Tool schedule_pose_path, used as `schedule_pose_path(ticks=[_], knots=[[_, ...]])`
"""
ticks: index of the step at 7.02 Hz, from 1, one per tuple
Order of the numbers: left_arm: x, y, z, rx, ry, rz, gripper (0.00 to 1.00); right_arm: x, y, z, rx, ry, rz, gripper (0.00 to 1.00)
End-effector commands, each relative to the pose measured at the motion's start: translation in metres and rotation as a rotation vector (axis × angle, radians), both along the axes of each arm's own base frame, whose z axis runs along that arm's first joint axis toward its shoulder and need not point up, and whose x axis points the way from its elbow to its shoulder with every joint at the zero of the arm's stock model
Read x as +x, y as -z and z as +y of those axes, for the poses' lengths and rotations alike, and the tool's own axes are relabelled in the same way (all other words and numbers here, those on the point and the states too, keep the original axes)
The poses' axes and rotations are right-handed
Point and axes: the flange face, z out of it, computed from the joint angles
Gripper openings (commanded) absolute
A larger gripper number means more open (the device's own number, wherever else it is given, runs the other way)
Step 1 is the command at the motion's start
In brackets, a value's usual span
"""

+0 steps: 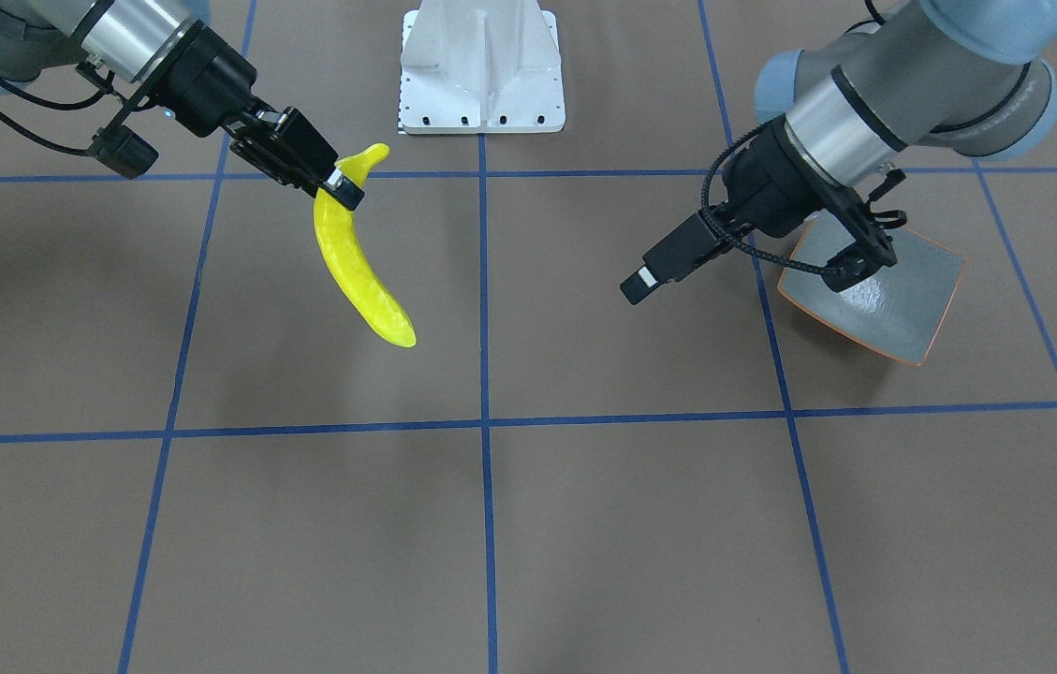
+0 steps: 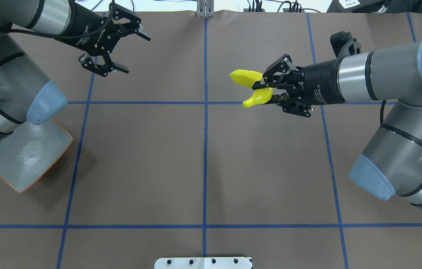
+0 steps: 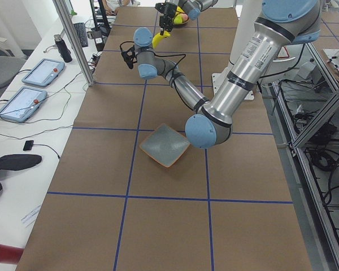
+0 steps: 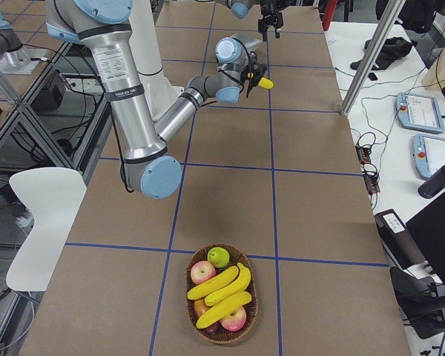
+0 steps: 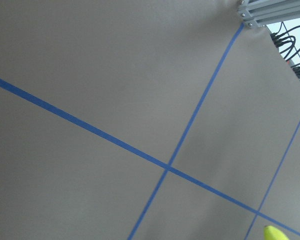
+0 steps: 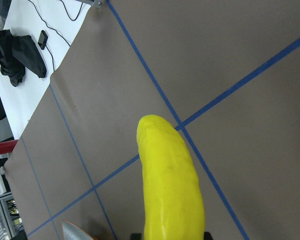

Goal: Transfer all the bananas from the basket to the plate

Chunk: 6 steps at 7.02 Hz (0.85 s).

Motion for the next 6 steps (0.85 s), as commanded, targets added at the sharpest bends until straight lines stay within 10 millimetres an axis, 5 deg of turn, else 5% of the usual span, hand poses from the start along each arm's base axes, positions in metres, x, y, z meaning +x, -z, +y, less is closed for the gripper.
schedule_pose_path(ticks=[1,4,6], knots=[[0.035,0.035,0.018,-0.111,0.072,0.135,1.00,-0.004,0.019,0.019,-0.015,-0.071,-0.065,0.00],[0.044,0.057,0.028,-0.319,0.175,0.341,0.99,-0.017,0.039,0.046,-0.031,-0.173,-0.132,0.00],[0.068,0.061,0.046,-0.310,0.194,0.395,0.99,-0.014,0.043,0.047,-0.082,-0.199,-0.172,0.00]])
